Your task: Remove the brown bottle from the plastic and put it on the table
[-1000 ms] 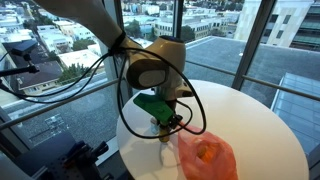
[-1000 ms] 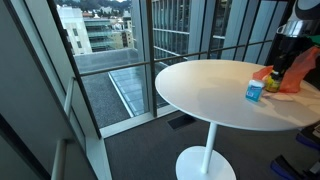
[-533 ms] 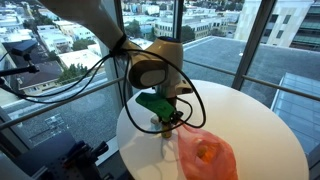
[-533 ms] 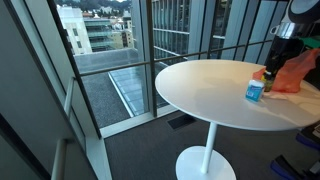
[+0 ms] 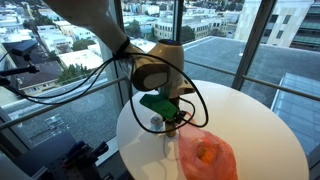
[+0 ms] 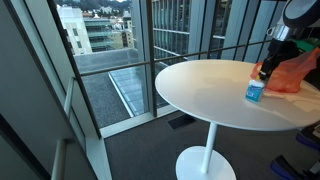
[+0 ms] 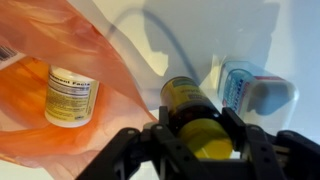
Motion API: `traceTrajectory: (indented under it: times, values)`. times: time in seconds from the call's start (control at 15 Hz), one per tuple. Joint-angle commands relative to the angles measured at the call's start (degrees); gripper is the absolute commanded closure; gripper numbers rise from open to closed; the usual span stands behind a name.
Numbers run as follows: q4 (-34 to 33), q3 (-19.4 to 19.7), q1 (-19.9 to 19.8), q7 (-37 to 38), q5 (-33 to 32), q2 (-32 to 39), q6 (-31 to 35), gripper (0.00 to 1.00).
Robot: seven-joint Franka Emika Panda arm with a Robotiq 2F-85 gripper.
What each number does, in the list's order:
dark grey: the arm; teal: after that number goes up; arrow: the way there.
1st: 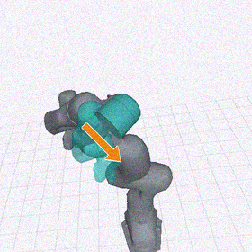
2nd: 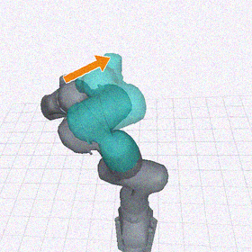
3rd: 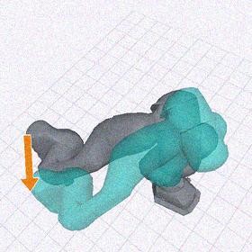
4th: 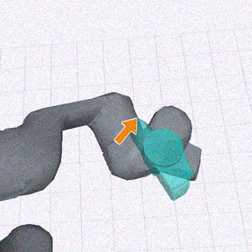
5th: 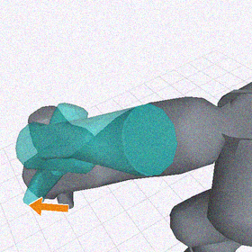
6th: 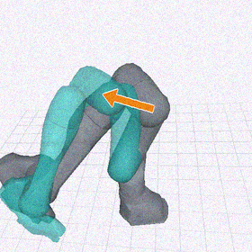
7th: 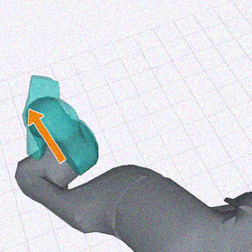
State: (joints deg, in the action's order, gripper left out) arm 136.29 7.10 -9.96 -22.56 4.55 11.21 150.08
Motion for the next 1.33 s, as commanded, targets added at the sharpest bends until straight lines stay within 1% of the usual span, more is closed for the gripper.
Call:
traceTrajectory:
  times: [0.0,1.27]
  values:
    - [-1.61,-0.92,-0.82,0.47,0.22,1.59,1.02,0.7]
    - [-2.19,-4.42,-1.04,-0.41,2.8,3.32,0.39,0.7]
